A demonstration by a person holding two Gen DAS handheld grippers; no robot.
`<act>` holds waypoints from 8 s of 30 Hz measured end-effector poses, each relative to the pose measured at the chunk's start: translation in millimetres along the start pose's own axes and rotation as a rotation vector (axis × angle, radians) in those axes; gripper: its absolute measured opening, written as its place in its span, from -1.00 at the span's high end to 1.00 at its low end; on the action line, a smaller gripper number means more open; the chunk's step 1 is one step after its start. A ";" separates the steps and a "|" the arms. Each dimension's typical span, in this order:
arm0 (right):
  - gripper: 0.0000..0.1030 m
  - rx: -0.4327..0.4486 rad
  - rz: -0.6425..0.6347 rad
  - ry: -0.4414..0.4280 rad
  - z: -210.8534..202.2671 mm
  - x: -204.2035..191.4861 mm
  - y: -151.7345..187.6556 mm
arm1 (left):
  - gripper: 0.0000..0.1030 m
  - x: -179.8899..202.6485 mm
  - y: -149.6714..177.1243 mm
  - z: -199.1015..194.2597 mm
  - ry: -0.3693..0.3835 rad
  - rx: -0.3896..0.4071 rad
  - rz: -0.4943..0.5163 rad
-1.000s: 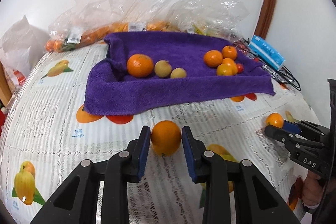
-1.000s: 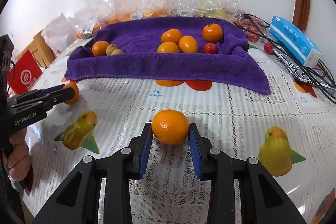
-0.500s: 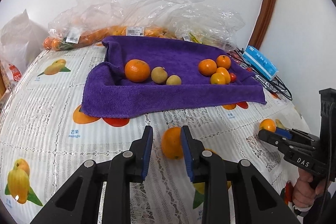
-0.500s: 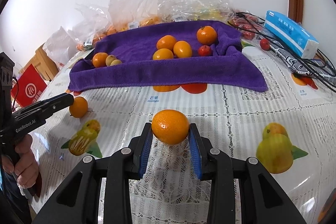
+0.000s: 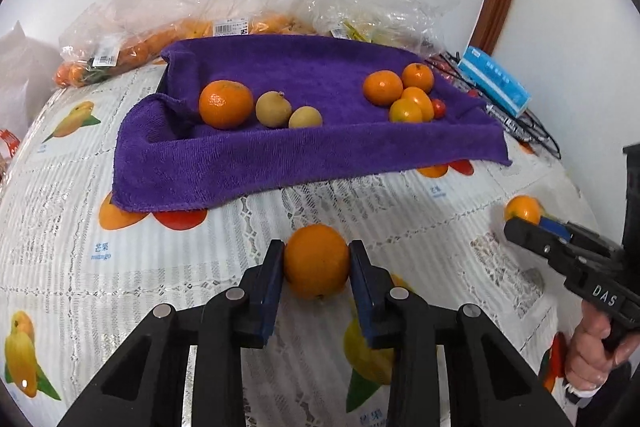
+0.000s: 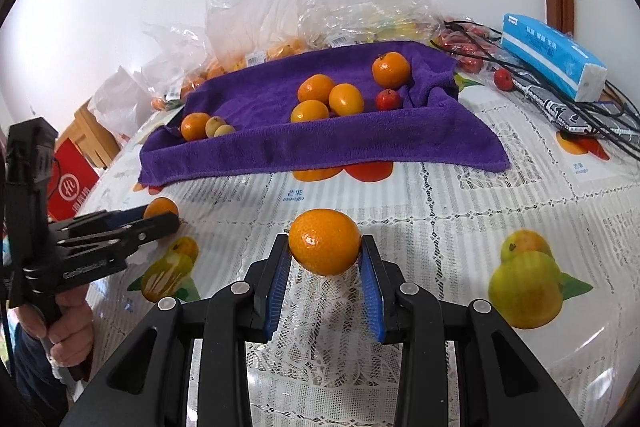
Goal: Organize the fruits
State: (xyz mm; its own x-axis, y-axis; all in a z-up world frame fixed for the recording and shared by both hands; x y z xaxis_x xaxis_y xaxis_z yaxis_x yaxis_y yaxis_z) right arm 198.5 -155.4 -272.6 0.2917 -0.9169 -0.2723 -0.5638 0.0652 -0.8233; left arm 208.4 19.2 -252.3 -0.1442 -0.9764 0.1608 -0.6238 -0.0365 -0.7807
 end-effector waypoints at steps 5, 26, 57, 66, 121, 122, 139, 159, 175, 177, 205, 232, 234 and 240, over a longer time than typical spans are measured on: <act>0.33 0.007 0.015 -0.009 -0.9 1.2 -0.9 | 0.41 -1.7 -2.0 -4.4 -0.015 0.023 -0.006; 0.33 0.137 -0.060 -0.031 -19.4 -21.8 -81.7 | 0.41 -7.8 -83.0 -43.2 -0.109 0.149 -0.066; 0.33 0.195 -0.010 0.008 68.1 -1.3 -161.7 | 0.41 -34.7 -139.5 42.3 -0.153 0.240 -0.205; 0.33 0.184 0.034 0.006 76.1 21.5 -148.7 | 0.41 -39.7 -123.7 55.5 -0.144 0.235 -0.218; 0.33 0.018 0.023 0.119 121.5 50.1 -109.8 | 0.40 -4.2 -97.1 89.3 -0.001 0.129 -0.147; 0.33 0.016 0.022 0.123 121.9 50.7 -109.6 | 0.40 -3.9 -96.8 89.6 -0.001 0.129 -0.146; 0.32 0.012 -0.045 0.139 119.2 40.2 -109.7 | 0.24 -2.9 -95.2 88.8 -0.002 0.132 -0.134; -0.24 0.168 -0.052 0.156 -1.0 1.0 -148.3 | -0.52 17.9 -122.7 -33.7 -0.084 0.279 -0.066; -0.63 0.222 0.018 0.262 -150.5 -12.4 -111.5 | -0.58 36.9 -86.2 -142.7 -0.199 0.265 -0.085; -0.76 0.231 0.019 0.257 -160.8 -15.2 -107.6 | -0.58 40.1 -84.9 -154.1 -0.192 0.272 -0.082; -0.93 0.230 -0.022 0.267 -194.6 -29.1 -86.4 | -0.59 60.6 -79.7 -191.4 -0.224 0.296 -0.011; -0.93 0.230 -0.039 0.289 -198.4 -30.2 -88.2 | -0.59 55.3 -76.9 -190.0 -0.222 0.287 -0.016; -0.93 0.233 -0.040 0.294 -199.0 -29.9 -89.2 | -0.59 56.2 -76.9 -189.6 -0.225 0.286 -0.009; -0.93 0.239 -0.042 0.294 -200.0 -29.8 -90.3 | -0.59 55.4 -76.6 -190.1 -0.225 0.288 -0.007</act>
State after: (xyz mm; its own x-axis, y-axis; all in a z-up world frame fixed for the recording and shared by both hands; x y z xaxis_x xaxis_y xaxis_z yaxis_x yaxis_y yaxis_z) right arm 86.2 -212.8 -90.5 0.0569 -0.9923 -0.1098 -0.3500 0.0831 -0.9330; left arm 102.1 8.3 -68.7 0.0522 -0.9971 0.0547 -0.3781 -0.0704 -0.9231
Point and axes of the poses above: each gripper's, at about its wrist camera, not at the fingertips, and z roughly the way its jaws point, x to its right, y to its underside, the point moved 10 cm from there along z, roughly the way its jaws point, and after that the axes turned 11 degrees about x, right-handed, at the moved point
